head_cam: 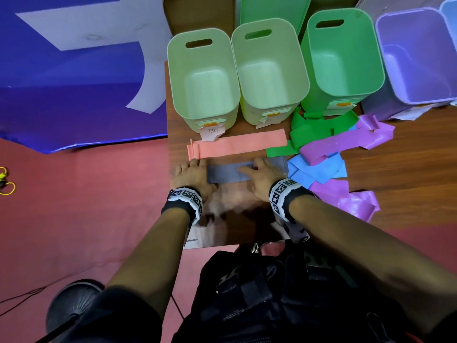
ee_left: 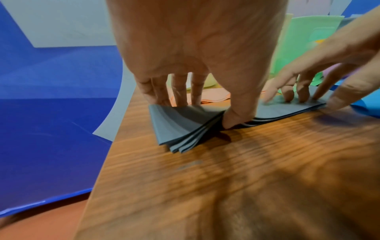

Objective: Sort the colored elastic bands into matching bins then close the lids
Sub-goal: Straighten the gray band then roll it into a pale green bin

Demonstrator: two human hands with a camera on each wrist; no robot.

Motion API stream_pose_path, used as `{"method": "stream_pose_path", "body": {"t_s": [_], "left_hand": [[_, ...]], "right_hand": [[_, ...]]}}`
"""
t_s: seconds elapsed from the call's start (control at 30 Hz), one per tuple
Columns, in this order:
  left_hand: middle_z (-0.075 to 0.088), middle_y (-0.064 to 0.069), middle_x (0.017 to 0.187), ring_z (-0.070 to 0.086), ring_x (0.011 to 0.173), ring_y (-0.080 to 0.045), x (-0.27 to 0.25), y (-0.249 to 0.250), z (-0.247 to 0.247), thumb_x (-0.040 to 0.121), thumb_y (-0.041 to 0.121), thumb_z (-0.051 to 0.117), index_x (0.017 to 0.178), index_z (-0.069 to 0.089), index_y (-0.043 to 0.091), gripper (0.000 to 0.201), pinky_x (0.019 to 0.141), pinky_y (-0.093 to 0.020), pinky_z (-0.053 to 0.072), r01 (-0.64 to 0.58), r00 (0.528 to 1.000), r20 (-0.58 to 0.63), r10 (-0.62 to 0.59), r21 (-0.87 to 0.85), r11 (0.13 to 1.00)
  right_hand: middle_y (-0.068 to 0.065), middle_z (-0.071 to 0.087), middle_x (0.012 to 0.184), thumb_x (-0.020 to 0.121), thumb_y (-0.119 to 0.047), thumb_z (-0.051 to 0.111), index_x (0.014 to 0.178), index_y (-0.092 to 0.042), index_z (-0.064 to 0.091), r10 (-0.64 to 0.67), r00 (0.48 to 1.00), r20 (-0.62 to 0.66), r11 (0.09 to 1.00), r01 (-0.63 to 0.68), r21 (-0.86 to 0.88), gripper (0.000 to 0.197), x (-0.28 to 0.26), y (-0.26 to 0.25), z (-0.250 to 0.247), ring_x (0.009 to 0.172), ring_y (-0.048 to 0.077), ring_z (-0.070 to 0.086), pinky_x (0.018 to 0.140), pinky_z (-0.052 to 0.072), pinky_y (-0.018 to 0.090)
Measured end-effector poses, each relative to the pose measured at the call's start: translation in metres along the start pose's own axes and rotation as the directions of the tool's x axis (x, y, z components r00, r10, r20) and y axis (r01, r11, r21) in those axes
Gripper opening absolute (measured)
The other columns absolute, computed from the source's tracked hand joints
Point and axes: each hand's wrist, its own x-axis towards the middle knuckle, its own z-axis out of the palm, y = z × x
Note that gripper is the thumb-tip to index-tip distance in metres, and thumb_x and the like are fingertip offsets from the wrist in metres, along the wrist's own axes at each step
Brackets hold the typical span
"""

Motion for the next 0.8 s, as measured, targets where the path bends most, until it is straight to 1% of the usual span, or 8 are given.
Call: {"method": "stream_pose_path", "body": {"t_s": [0.1,0.23,0.3,0.4,0.5,0.6,0.67,0.8], "left_hand": [[0.046,-0.008,0.139,0.047,0.124,-0.035,-0.0018,-0.0024,0.0033,0.075,0.047,0.070,0.143,0.037,0.025,0.079,0.105,-0.045,0.036,-0.013,1.000,0.008,0.014,-0.045,0.999],[0.043,-0.008,0.142,0.045,0.127,-0.033,-0.0044,-0.0057,0.0055,0.076,0.036,0.071,0.142,0.039,0.024,0.075,0.105,-0.044,0.038,-0.012,1.000,0.006,0.013,-0.077,0.997],[0.042,-0.009,0.141,0.044,0.126,-0.034,-0.0049,-0.0053,0.0044,0.077,0.029,0.070,0.142,0.039,0.022,0.072,0.107,-0.044,0.038,-0.012,1.000,0.015,0.014,-0.096,0.995],[0.043,-0.009,0.138,0.042,0.126,-0.034,-0.0044,-0.0058,0.0022,0.073,0.020,0.068,0.141,0.041,0.023,0.073,0.107,-0.044,0.037,-0.014,1.000,0.018,0.016,-0.095,0.995],[0.044,-0.009,0.130,0.038,0.121,-0.031,-0.0049,-0.0080,0.0027,0.068,0.024,0.070,0.137,0.045,0.021,0.073,0.100,-0.043,0.035,-0.025,0.999,-0.023,0.024,-0.048,0.999],[0.042,-0.008,0.124,0.036,0.116,-0.031,-0.0063,-0.0069,0.0072,0.068,0.032,0.072,0.133,0.047,0.018,0.071,0.095,-0.041,0.035,-0.021,0.998,-0.058,0.020,-0.024,0.999],[0.043,-0.009,0.127,0.036,0.118,-0.032,-0.0081,-0.0052,0.0097,0.071,0.034,0.071,0.135,0.045,0.019,0.071,0.096,-0.042,0.035,0.010,0.999,-0.044,-0.012,-0.040,0.999],[0.043,-0.009,0.137,0.036,0.125,-0.033,-0.0092,-0.0053,0.0087,0.075,0.037,0.070,0.141,0.039,0.023,0.074,0.102,-0.045,0.032,0.021,1.000,0.010,-0.020,-0.084,0.996]], "right_hand": [[0.002,0.025,0.139,0.091,-0.026,0.055,0.144,-0.046,0.034,0.021,1.000,0.004,1.000,-0.021,-0.007,0.060,-0.0040,-0.0028,0.0029,0.128,0.034,0.034,0.106,0.041,0.045],[0.001,0.025,0.137,0.087,-0.026,0.054,0.139,-0.049,0.035,0.047,0.998,0.033,0.999,-0.047,-0.006,0.060,-0.0057,-0.0053,-0.0006,0.131,0.033,0.035,0.101,0.044,0.053],[0.002,0.027,0.140,0.086,-0.027,0.054,0.142,-0.044,0.037,0.039,0.998,0.048,0.999,-0.038,-0.023,0.061,-0.0080,-0.0051,-0.0035,0.133,0.034,0.035,0.101,0.044,0.055],[0.006,0.032,0.143,0.087,-0.024,0.055,0.145,-0.036,0.039,0.031,0.998,0.055,0.998,-0.028,-0.058,0.061,-0.0100,-0.0019,-0.0045,0.136,0.035,0.034,0.105,0.043,0.052],[0.006,0.030,0.143,0.088,-0.026,0.054,0.145,-0.036,0.039,0.046,0.997,0.057,0.998,-0.043,-0.036,0.060,-0.0085,0.0009,-0.0012,0.137,0.032,0.029,0.103,0.044,0.055],[0.005,0.030,0.144,0.091,-0.037,0.050,0.142,-0.039,0.041,0.053,0.998,0.041,0.999,-0.053,-0.014,0.052,-0.0069,-0.0001,0.0020,0.139,0.030,0.025,0.102,0.042,0.060],[0.005,0.030,0.144,0.091,-0.043,0.048,0.140,-0.040,0.043,0.061,0.998,0.034,0.998,-0.060,-0.013,0.050,-0.0049,-0.0012,0.0035,0.138,0.030,0.025,0.103,0.041,0.060],[0.005,0.032,0.142,0.090,-0.046,0.047,0.142,-0.042,0.041,0.072,0.996,0.042,0.997,-0.071,-0.029,0.052,-0.0047,-0.0008,0.0038,0.136,0.031,0.029,0.103,0.042,0.058]]}}
